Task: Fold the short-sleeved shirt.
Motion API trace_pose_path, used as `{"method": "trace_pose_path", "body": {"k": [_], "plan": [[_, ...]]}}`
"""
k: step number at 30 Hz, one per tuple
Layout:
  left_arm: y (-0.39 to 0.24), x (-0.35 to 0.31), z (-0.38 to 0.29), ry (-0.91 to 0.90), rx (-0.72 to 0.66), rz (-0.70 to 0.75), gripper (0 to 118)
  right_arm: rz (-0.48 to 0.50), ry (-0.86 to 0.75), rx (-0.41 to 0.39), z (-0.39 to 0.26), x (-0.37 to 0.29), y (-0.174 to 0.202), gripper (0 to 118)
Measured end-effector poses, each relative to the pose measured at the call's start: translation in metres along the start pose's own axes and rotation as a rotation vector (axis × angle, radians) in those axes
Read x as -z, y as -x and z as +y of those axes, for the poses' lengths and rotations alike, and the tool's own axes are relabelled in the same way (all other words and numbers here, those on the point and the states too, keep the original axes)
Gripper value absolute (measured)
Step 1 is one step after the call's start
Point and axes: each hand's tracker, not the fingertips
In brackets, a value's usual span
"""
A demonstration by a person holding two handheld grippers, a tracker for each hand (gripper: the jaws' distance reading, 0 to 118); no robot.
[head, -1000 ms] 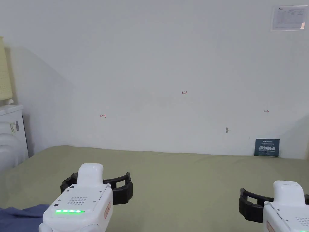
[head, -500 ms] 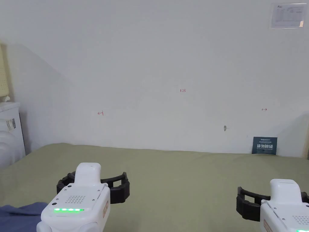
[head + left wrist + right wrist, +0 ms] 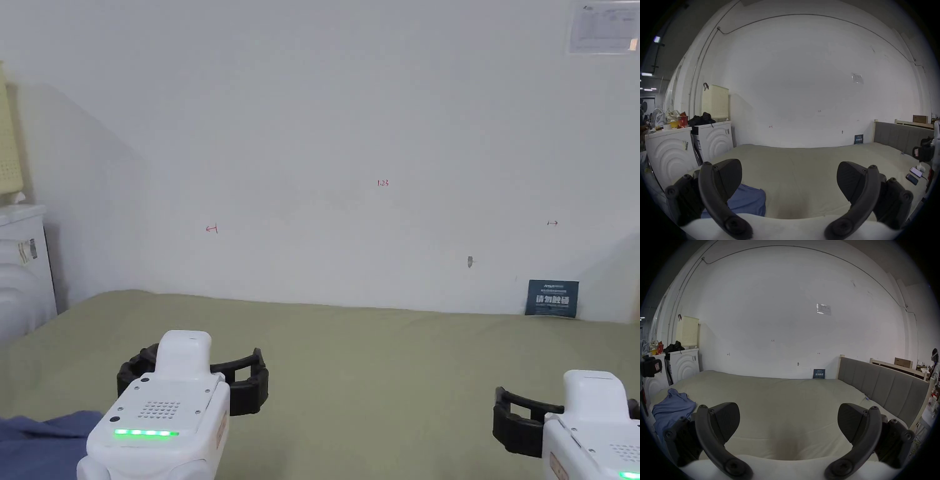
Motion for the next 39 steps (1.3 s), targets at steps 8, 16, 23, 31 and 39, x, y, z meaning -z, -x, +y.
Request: {"method": "trace_pose_path", "body": {"k": [8, 16, 23, 31, 39], "plan": [[-0.006, -0.002, -0.010, -0.007, 0.061, 0.047, 0, -0.013, 0.058, -0.062, -0.025, 0.000, 0.003, 0], [0.028, -0.007, -0.006, 0.079, 0.028, 0.013, 0, 0.081, 0.088, -0.069, -0.022, 0.004, 0.038, 0], [0.110, -0.052, 0.004, 0.061, 0.000, 0.212, 0, 0.313, 0.039, -0.099, 0.000, 0.014, 0.138, 0], [0.199, -0.134, -0.013, 0.102, -0.042, 0.459, 0, 0.636, 0.031, -0.109, 0.001, -0.005, 0.278, 0], [0.240, -0.146, -0.035, 0.168, -0.065, 0.505, 0, 0.723, 0.075, -0.116, -0.016, -0.002, 0.331, 0]]}}
